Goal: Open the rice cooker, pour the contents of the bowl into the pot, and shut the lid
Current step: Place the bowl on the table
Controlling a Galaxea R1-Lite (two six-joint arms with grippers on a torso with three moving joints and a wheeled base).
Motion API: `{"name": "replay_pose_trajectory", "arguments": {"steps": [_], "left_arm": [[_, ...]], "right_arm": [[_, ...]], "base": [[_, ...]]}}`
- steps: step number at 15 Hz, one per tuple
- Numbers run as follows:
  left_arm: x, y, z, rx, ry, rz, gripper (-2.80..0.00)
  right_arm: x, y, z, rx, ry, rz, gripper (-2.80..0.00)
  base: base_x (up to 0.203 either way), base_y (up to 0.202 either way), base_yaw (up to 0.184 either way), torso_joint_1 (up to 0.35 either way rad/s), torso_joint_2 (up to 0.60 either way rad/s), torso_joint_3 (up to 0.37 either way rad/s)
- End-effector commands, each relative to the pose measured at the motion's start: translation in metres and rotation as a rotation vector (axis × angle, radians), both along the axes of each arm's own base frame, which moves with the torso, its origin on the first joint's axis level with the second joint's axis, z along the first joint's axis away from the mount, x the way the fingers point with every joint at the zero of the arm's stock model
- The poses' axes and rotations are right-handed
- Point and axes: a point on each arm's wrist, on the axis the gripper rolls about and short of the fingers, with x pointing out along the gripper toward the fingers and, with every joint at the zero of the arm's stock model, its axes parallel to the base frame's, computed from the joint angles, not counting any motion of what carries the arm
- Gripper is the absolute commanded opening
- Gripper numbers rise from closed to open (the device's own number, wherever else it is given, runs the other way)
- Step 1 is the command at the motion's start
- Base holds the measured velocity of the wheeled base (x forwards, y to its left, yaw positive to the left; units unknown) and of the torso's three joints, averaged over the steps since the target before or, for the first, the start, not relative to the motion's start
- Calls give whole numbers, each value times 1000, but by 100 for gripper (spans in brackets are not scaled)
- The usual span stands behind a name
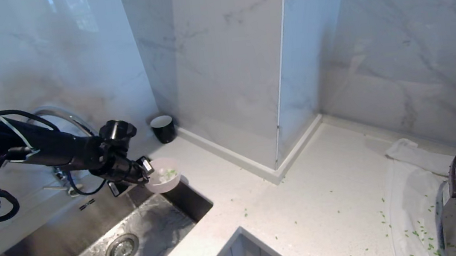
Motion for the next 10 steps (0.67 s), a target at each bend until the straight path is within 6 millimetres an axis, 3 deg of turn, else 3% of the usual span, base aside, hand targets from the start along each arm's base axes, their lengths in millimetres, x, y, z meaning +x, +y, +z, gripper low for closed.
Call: {"name": "replay_pose_trajectory", "arguments": {"steps": [1, 6, 10], "left_arm": [[-2, -8, 5, -13, -13, 1, -280], [-4, -10, -3, -26, -105, -4, -280], [-12, -45, -2, -18, -116, -79, -280]], "right_arm": [[0, 0, 0, -1, 1, 1, -280], [0, 0, 0, -1, 1, 1, -280], [0, 0, 0, -1, 1, 1, -280]], "base": [[0, 0, 0, 0, 0, 0], [0, 0, 0, 0, 0, 0], [0, 0, 0, 0, 0, 0]]}}
